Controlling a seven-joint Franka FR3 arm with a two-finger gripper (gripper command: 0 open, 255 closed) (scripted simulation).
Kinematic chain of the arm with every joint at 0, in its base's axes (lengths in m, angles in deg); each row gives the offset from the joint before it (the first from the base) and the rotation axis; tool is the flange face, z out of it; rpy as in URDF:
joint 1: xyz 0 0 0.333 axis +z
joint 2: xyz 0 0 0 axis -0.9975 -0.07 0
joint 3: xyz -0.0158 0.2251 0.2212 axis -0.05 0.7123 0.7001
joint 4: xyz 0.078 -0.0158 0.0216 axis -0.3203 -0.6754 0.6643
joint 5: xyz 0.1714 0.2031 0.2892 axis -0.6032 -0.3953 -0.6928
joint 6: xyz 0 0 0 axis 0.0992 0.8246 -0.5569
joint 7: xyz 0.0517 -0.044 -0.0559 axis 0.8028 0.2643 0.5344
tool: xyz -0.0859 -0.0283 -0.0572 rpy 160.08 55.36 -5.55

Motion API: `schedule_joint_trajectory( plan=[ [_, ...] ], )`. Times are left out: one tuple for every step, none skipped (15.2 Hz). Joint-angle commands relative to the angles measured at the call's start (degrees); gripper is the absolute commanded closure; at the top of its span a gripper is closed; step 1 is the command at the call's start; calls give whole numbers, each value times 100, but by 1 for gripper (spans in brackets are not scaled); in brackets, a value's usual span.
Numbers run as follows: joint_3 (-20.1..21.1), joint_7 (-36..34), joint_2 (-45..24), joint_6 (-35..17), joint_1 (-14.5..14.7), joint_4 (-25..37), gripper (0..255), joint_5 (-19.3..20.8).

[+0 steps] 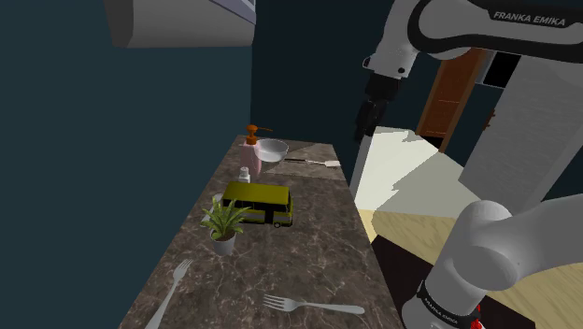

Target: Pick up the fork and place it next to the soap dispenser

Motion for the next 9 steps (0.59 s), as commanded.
schedule_joint_trajectory(
  plan=[
    [0,0,0,0,0,0,0,0],
    [116,-185,-21,-83,11,-87,0,-86],
    [234,-368,-51,-168,23,-167,0,-174],
    [352,-551,-90,-256,36,-239,0,-262],
    [469,-732,-137,-347,51,-303,0,-350],
    [588,-912,-193,-440,65,-359,0,-439],
    [707,-1091,-258,-536,80,-408,0,-527],
    [825,-1269,-332,-635,96,-449,0,-614],
    [944,-1446,-415,-736,111,-482,0,-700]
  ],
)
